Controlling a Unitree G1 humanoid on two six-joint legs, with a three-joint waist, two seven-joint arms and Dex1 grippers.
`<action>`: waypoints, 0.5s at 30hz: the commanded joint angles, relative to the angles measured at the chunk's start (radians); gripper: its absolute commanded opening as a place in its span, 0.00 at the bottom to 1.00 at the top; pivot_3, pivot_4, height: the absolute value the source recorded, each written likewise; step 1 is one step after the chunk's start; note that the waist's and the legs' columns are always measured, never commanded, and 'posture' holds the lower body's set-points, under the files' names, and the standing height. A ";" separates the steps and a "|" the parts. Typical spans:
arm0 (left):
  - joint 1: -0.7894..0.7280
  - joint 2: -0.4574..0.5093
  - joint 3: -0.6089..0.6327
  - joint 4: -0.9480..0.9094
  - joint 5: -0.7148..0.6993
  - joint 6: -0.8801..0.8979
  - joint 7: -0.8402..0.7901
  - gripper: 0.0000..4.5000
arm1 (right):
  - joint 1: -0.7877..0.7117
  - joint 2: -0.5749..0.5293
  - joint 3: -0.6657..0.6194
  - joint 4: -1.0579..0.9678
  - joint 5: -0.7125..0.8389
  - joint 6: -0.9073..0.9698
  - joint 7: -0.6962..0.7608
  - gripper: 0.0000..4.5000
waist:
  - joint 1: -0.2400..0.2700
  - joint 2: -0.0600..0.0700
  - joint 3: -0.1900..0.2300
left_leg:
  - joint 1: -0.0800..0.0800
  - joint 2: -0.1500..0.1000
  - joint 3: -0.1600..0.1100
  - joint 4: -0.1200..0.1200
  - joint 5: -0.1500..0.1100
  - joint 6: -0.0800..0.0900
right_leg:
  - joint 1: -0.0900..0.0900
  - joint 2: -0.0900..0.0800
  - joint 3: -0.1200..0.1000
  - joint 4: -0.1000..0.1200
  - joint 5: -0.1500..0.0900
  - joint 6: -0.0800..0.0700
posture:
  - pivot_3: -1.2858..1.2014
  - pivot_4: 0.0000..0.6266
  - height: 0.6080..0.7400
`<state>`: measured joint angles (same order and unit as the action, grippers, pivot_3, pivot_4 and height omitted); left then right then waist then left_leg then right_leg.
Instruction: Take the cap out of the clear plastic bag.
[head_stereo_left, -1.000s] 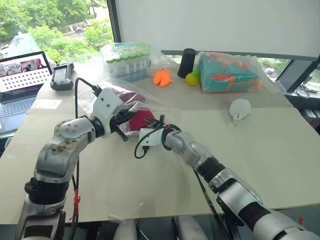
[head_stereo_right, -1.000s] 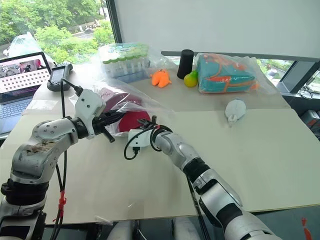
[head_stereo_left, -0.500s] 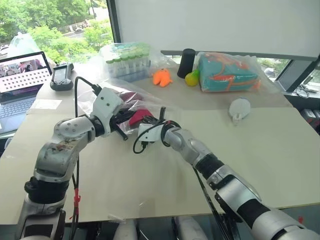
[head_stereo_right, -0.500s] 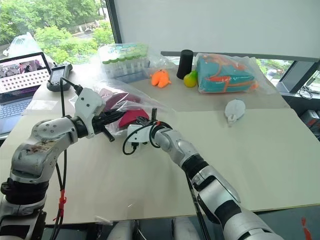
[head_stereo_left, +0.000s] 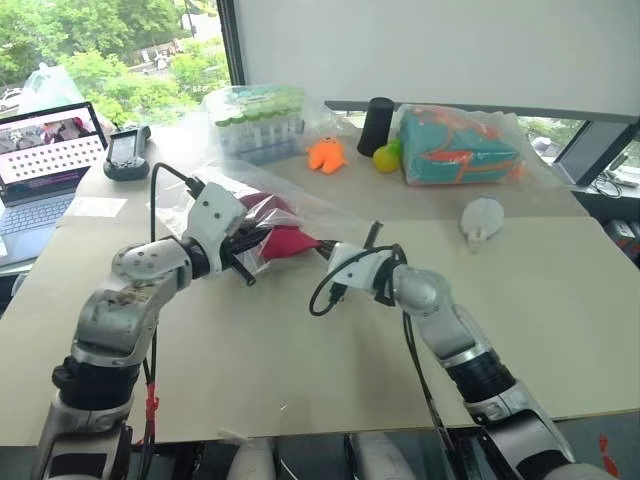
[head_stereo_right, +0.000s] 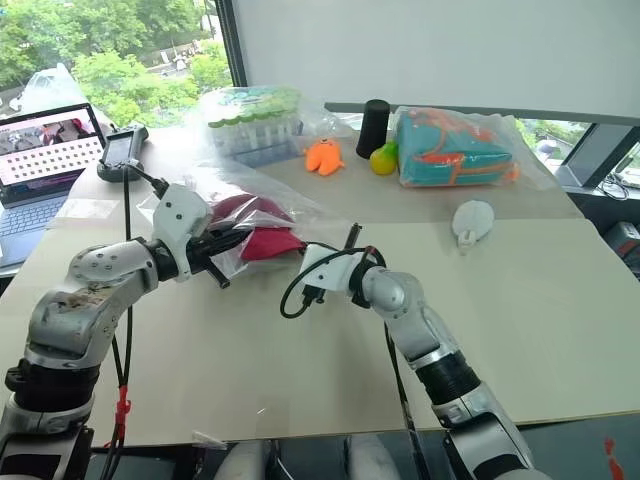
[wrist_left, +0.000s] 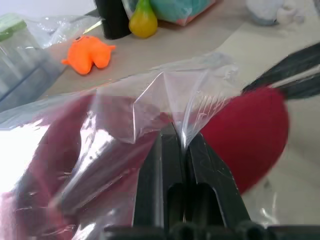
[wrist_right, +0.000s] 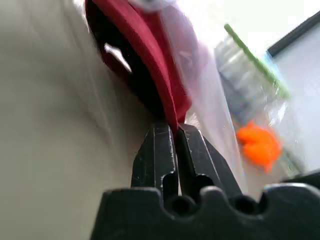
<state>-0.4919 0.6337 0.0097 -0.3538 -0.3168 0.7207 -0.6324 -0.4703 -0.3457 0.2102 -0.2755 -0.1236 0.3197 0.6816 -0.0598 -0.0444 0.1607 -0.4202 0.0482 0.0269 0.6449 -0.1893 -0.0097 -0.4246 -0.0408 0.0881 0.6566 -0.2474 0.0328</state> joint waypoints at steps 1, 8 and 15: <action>-0.013 -0.011 -0.008 0.013 0.006 -0.030 -0.003 0.00 | -0.021 -0.084 -0.205 -0.293 0.339 0.396 0.146 0.01 | 0.004 0.000 0.000 | 0.000 0.000 0.000 0.000 0.000 0.000 | 0.001 0.000 0.000 0.000 0.000 0.000 | 0.52 0.24 1.00; -0.029 -0.034 -0.034 0.057 0.016 -0.073 -0.013 0.00 | -0.177 -0.255 -0.703 -0.310 0.976 0.829 0.207 0.01 | 0.017 -0.001 0.001 | 0.001 0.000 0.000 0.000 0.000 0.000 | 0.002 0.000 -0.001 -0.002 0.000 0.000 | 0.52 0.24 1.00; -0.020 -0.043 -0.042 0.060 0.019 -0.090 -0.010 0.00 | -0.454 -0.199 -0.768 0.008 0.801 0.652 -0.257 0.01 | 0.012 0.000 0.001 | 0.001 0.000 0.001 0.000 0.000 0.000 | 0.001 0.000 0.001 -0.002 0.000 0.000 | 0.52 0.24 1.00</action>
<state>-0.5096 0.5904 -0.0295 -0.2794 -0.3102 0.6521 -0.6419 -0.8929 -0.5391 -0.5532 -0.3230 0.7728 1.0702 0.5423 -0.0478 -0.0445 0.1615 -0.4191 0.0475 0.0284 0.6450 -0.1892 -0.0095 -0.4236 -0.0408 0.0897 0.6544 -0.2475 0.0331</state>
